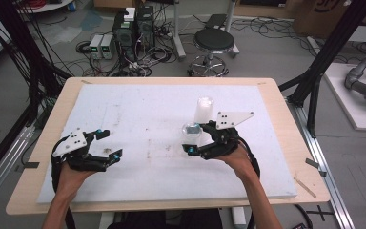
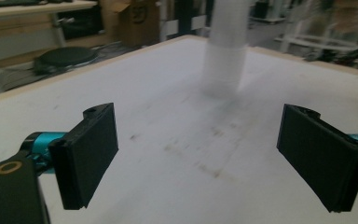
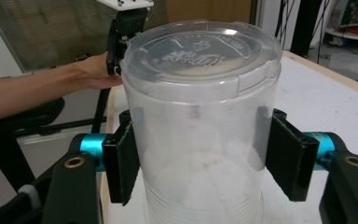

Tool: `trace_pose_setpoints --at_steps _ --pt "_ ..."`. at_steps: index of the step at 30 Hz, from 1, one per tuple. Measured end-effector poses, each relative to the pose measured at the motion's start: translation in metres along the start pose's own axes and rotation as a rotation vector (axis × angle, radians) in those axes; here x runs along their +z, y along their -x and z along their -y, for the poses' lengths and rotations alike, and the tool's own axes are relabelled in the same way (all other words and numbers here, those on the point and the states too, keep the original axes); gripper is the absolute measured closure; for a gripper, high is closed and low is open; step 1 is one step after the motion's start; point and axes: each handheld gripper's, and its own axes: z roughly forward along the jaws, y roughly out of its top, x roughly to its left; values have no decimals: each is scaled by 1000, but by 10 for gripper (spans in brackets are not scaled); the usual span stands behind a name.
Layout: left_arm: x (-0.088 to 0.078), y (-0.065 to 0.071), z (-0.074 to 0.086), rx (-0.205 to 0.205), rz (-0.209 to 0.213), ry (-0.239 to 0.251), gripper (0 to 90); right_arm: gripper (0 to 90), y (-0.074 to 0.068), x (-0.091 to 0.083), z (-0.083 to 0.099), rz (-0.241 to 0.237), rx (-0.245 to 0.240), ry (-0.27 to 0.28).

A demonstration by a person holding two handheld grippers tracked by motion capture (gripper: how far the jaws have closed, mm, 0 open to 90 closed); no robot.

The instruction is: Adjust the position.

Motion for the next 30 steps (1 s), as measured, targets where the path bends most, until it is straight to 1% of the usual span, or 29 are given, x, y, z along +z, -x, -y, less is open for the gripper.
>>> trace_pose_setpoints --at_steps 1,2,4,7,8,9,11,12,14,17,20,21,22,24,26,30 --pt "0 0 0 0 0 0 124 343 0 -1 -1 -6 -3 6" --pt "7 4 -11 19 58 8 124 343 -1 -2 -2 -9 -4 11" --pt "14 9 -21 32 118 21 123 344 -2 -2 -3 -18 -14 15" --pt "25 15 -33 48 201 29 123 343 -5 -2 -5 -30 -23 11" --pt "28 18 -36 46 232 31 124 344 -5 -1 -6 -38 -20 11" --pt "31 20 -39 55 258 28 123 344 -6 -1 -6 -43 -26 12" --pt "38 24 -44 56 297 29 123 344 -7 0 -7 -54 -25 9" --pt "41 26 -45 57 309 33 124 344 -7 0 -7 -58 -20 11" --pt "48 30 -46 53 331 36 124 344 -8 1 -7 -64 -26 8" --pt "59 36 -47 65 361 22 124 344 -9 1 -9 -72 -31 12" --pt "68 40 -46 65 386 14 123 344 -10 2 -9 -77 -36 12" --pt "68 40 -46 65 386 14 124 344 -11 2 -9 -77 -34 11" --pt "74 42 -46 65 399 8 124 345 -11 2 -9 -84 -33 10" --pt "80 44 -46 64 408 4 124 345 -11 3 -10 -88 -35 12" --pt "85 47 -46 66 427 4 124 344 -11 4 -10 -91 -40 13" --pt "98 53 -46 81 459 -3 124 345 -12 6 -11 -104 -36 11"
